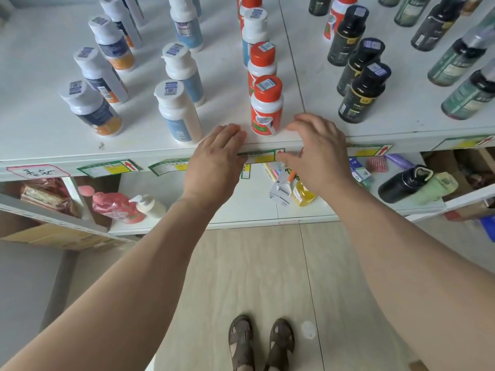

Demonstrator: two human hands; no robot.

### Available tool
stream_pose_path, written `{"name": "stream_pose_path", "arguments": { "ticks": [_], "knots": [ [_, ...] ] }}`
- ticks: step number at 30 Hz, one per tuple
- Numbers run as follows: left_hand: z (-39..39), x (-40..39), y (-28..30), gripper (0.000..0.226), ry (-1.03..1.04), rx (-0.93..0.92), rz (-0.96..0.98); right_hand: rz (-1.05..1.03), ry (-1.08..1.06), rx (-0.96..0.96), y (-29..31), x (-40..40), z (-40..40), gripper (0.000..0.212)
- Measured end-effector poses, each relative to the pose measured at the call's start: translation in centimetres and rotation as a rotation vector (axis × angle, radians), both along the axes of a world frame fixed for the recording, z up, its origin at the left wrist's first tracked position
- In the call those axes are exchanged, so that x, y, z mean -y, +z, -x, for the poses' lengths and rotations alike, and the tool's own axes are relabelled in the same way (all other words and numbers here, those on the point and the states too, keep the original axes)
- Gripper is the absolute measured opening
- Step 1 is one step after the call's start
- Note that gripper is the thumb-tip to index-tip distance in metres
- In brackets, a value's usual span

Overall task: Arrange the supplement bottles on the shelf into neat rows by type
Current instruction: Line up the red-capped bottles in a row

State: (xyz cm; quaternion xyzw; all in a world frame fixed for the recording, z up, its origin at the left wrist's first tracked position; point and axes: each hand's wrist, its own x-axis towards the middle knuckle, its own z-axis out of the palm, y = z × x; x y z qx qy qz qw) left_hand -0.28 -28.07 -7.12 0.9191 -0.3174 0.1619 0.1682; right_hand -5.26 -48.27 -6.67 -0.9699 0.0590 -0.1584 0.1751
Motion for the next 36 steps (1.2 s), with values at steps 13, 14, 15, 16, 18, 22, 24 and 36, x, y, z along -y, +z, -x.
{"name": "stream_pose_path", "arguments": {
  "ticks": [13, 14, 15, 16, 18, 22, 24, 36],
  "knots": [
    [0.7, 0.5, 2.5, 0.051, 0.033, -0.215, -0.051, -0.062, 0.045, -0.211, 3.1, -0.2, 0.4, 0.059],
    [0.9, 0.6, 3.0, 0.054, 0.051, -0.268, -0.059, -0.091, 0.041, -0.227, 4.0, -0.2, 0.6, 0.06],
    [1.1, 0.7, 3.6, 0.056, 0.074, -0.314, -0.051, -0.127, 0.028, -0.223, 5.0, -0.1, 0.7, 0.061],
    [1.3, 0.9, 4.2, 0.058, 0.101, -0.359, -0.034, -0.169, 0.017, -0.208, 6.1, -0.1, 0.8, 0.061],
    [1.4, 1.4, 5.3, 0.06, 0.154, -0.449, 0.025, -0.272, 0.021, -0.182, 8.4, -0.2, 0.8, 0.061],
    [1.2, 2.4, 7.0, 0.065, 0.239, -0.616, 0.17, -0.424, 0.077, -0.205, 11.8, -1.1, -0.8, 0.059],
    [1.0, 2.8, 7.4, 0.068, 0.265, -0.683, 0.229, -0.449, 0.107, -0.244, 12.5, -1.6, -1.8, 0.059],
    [-1.4, 2.3, 8.2, 0.048, 0.103, -0.921, 0.453, -0.507, 0.05, -0.359, 13.3, -1.8, -4.0, 0.049]
  ]
}}
